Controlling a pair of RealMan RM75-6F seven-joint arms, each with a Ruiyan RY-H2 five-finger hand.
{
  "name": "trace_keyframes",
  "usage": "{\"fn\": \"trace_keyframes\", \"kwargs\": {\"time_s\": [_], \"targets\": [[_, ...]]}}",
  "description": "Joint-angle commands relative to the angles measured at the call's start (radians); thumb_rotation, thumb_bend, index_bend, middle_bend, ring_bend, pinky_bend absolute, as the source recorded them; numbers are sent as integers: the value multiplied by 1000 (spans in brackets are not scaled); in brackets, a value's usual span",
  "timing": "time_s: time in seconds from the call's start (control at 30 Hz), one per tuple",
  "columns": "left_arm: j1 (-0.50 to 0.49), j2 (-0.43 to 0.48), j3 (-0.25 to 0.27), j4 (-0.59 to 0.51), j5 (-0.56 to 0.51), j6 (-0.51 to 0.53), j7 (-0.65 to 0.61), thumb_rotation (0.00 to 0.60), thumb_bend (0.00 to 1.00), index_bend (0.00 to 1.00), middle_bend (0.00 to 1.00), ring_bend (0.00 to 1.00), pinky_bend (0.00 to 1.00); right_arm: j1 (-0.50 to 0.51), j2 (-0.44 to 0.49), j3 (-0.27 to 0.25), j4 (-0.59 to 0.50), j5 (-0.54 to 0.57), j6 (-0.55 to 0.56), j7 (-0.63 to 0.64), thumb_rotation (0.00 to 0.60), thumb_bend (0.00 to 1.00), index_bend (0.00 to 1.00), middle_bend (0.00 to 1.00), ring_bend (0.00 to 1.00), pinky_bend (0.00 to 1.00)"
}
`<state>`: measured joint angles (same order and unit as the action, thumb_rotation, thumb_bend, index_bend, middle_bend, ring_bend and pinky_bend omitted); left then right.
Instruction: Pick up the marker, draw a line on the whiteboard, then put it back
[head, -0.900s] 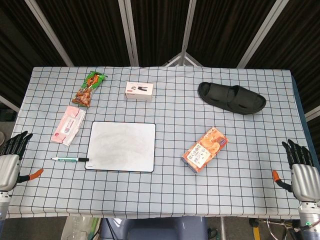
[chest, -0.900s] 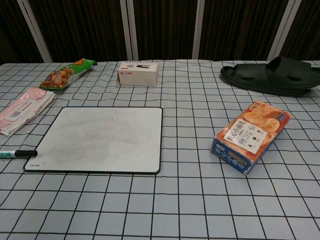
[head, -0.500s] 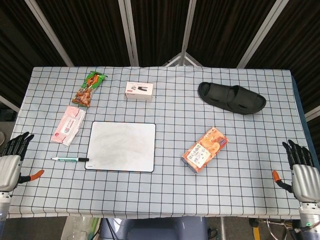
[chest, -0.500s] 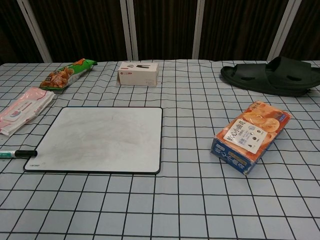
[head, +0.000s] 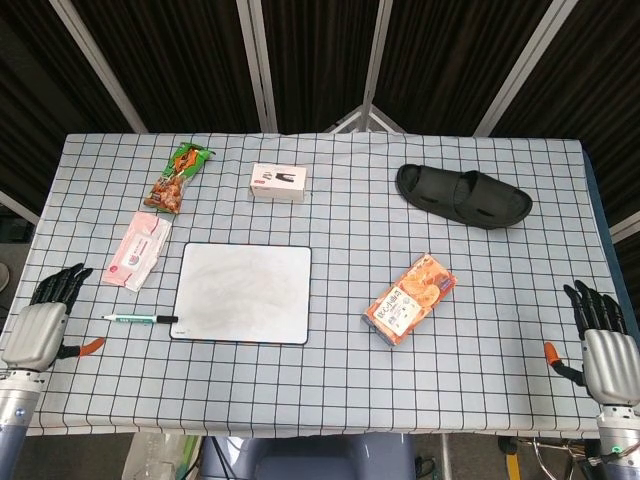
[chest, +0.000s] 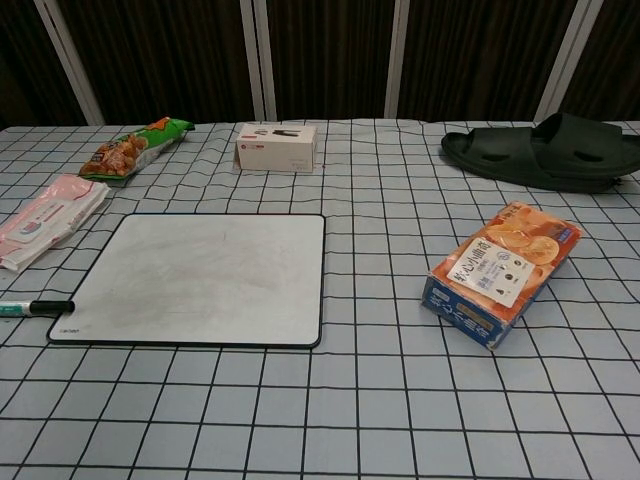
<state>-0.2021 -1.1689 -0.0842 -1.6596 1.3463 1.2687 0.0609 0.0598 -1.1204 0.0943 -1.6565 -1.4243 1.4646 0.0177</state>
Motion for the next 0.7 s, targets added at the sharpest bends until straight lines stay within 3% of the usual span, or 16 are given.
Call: {"fn": "trace_keyframes", "kwargs": {"time_s": [0.03, 0.1, 0.23, 0.4, 0.7], "targets": [[-48, -22, -21, 5, -72, -78, 58, 600, 196, 278, 343, 11, 0, 1, -1, -1, 1, -1, -1, -2, 600, 343, 0, 0, 0, 0], [-76, -43, -32, 21, -132, -131, 94, 600, 231, 316, 325, 17, 0, 0, -1, -1, 1, -1, -1, 1, 600, 343, 0, 0, 0, 0], [-115, -81, -45, 49, -224, -197, 156, 600, 276, 408, 137, 0, 0, 1, 0, 1, 2, 1, -1, 5, 600, 344, 0, 0, 0, 0], [-151, -125, -56, 78, -313, -238, 222, 600, 302, 480, 115, 0, 0, 0, -1, 1, 4, 2, -2, 9, 600, 344, 0, 0, 0, 0], [-207, -227, -60, 150, -394, -264, 315, 600, 390, 519, 110, 0, 0, -2, -3, 2, 4, 0, 5, 15, 600, 344, 0, 0, 0, 0]]}}
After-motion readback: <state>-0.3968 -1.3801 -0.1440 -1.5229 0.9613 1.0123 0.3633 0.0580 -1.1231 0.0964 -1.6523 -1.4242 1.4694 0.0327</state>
